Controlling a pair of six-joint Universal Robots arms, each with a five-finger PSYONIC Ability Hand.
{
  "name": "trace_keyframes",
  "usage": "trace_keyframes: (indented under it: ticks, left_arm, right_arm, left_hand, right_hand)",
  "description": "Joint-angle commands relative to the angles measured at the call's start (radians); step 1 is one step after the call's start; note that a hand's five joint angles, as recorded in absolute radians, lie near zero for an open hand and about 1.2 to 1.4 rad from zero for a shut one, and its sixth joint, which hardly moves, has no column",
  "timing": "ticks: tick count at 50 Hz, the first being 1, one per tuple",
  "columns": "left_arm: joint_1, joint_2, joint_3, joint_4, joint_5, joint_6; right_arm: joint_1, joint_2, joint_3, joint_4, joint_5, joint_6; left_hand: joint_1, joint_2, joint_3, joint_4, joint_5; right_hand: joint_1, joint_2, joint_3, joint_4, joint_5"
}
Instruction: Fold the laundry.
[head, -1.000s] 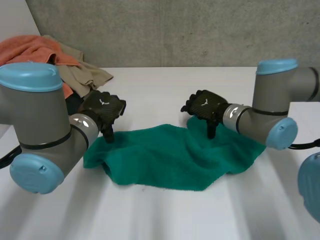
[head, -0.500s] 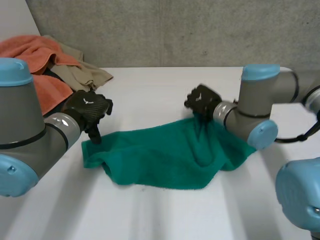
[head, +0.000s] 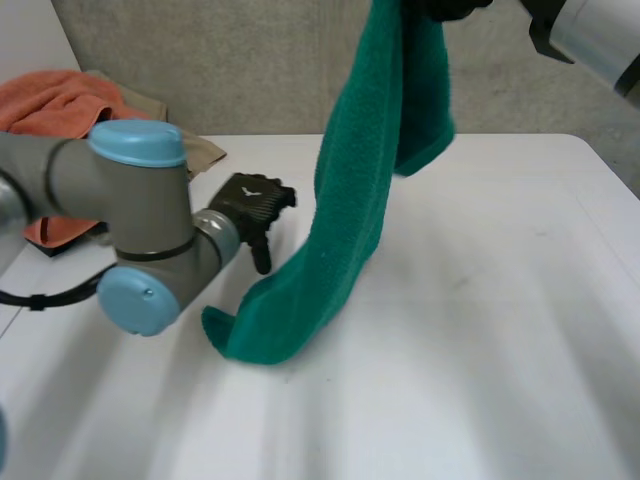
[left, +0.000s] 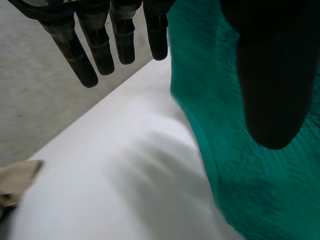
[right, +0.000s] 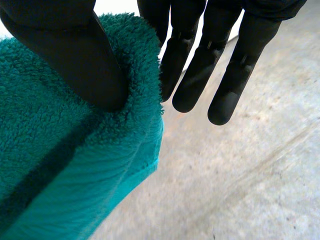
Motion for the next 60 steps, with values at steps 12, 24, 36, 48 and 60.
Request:
trace_keyframes:
  ticks: [12,24,36,48,60]
  left_arm:
    - [-0.162,-0.164,0.288,-0.154,0.216,-0.433]
    - [-0.081,-0.14,0.427,-0.249,0.043,-0.432]
    - [-0.018,0.161,0.579,-0.109,-0.086,-0.349]
    - [-0.018,0.196,0.195,-0.022,-0.184,-0.234]
    - [-0.012,0.058,-0.076,-0.018,-0.21,-0.184]
  right_arm:
    - [-0.049,0.057,0.063,-0.118,-0.056,0.139]
    - [-0.109,0.297,-0.11,-0.142,0.113,0.029]
    - [-0.1,0.373,-0.18,-0.231,0.251,0.027]
    - [-0.08,0.355,0.15,-0.214,0.172,0.006]
    - [-0.077,0.462,0.449,-0.107,0.144,-0.244]
  left_hand:
    - [0.135,0.144,0.139,0.147,0.158]
    - [1.078,1.087,1.082,1.09,1.101]
    - [1.078,1.087,1.082,1.09,1.101]
    - [1.078,1.087,1.082,1.09,1.101]
    - [1.078,1.087,1.082,1.09,1.101]
  right_hand:
    - [0.28,0.226,0.213,0.201,0.243]
    - [0.28,0.226,0.213,0.201,0.243]
    - [0.28,0.226,0.213,0.201,0.243]
    - [0.28,0.226,0.213,0.201,0.243]
    - [0.28,0.226,0.213,0.201,0.243]
